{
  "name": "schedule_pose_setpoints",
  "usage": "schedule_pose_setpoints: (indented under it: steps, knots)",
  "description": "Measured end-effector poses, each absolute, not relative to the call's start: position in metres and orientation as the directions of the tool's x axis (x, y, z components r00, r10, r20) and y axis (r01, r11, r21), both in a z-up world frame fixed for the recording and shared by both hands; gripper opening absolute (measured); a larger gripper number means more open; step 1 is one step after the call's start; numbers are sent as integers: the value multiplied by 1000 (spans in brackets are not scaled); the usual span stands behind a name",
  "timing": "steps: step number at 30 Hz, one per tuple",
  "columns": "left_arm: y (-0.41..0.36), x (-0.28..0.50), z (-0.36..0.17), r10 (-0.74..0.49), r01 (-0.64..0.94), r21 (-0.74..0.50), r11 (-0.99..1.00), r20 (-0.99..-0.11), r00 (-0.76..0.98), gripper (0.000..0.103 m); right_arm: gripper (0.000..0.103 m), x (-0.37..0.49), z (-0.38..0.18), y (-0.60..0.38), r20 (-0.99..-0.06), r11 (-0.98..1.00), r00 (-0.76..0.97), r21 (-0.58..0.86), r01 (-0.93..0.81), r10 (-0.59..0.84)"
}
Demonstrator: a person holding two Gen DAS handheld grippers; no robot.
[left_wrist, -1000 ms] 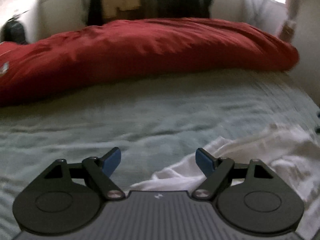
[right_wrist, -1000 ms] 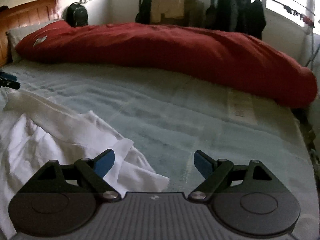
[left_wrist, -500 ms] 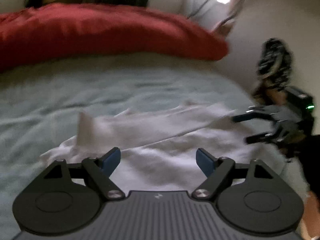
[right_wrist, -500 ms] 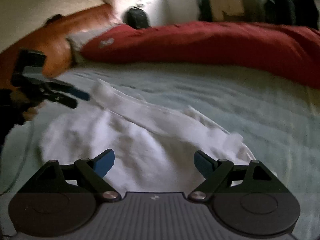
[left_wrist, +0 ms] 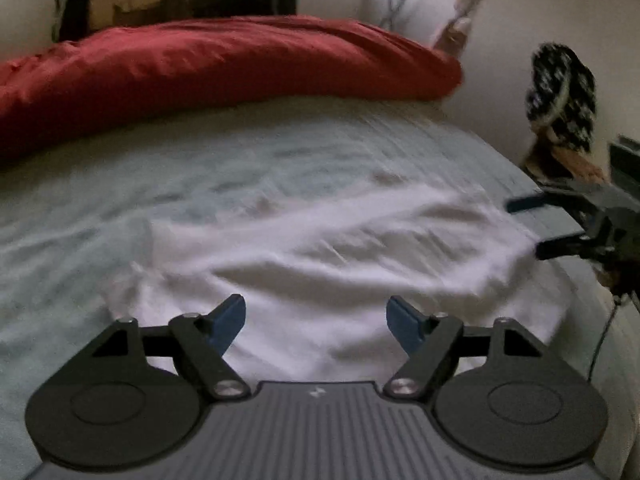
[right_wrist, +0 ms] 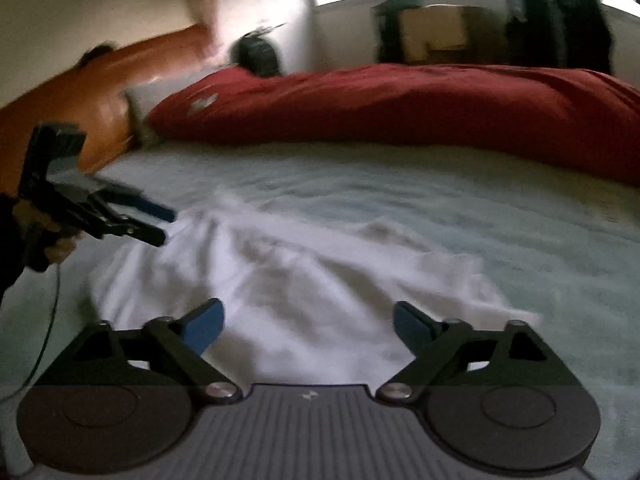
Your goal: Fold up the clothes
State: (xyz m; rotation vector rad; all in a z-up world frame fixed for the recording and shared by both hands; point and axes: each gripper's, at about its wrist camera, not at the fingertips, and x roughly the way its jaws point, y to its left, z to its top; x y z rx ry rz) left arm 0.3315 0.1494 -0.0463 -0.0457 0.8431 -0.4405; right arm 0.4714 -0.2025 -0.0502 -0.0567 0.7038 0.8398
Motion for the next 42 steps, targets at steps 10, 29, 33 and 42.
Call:
schedule_pose_setpoints:
  steps: [10, 29, 33, 42]
  knots:
    - [161, 273, -48, -404, 338, -242, 909, -704, 584, 78, 94, 476, -59, -234, -564, 776, 546, 338, -532, 620]
    - [150, 221, -32, -299, 289, -144, 946, -728, 617, 80, 96, 431, -34, -219, -581, 782, 535, 355, -512, 613]
    - [144, 218, -49, -243, 243, -119, 963, -777, 581, 79, 97, 395, -37, -207, -601, 771, 514, 307, -558, 612]
    - [137, 184, -35, -139, 276, 64, 959, -742, 656, 79, 95, 347, -41, -231, -687, 847, 582, 95, -523, 436]
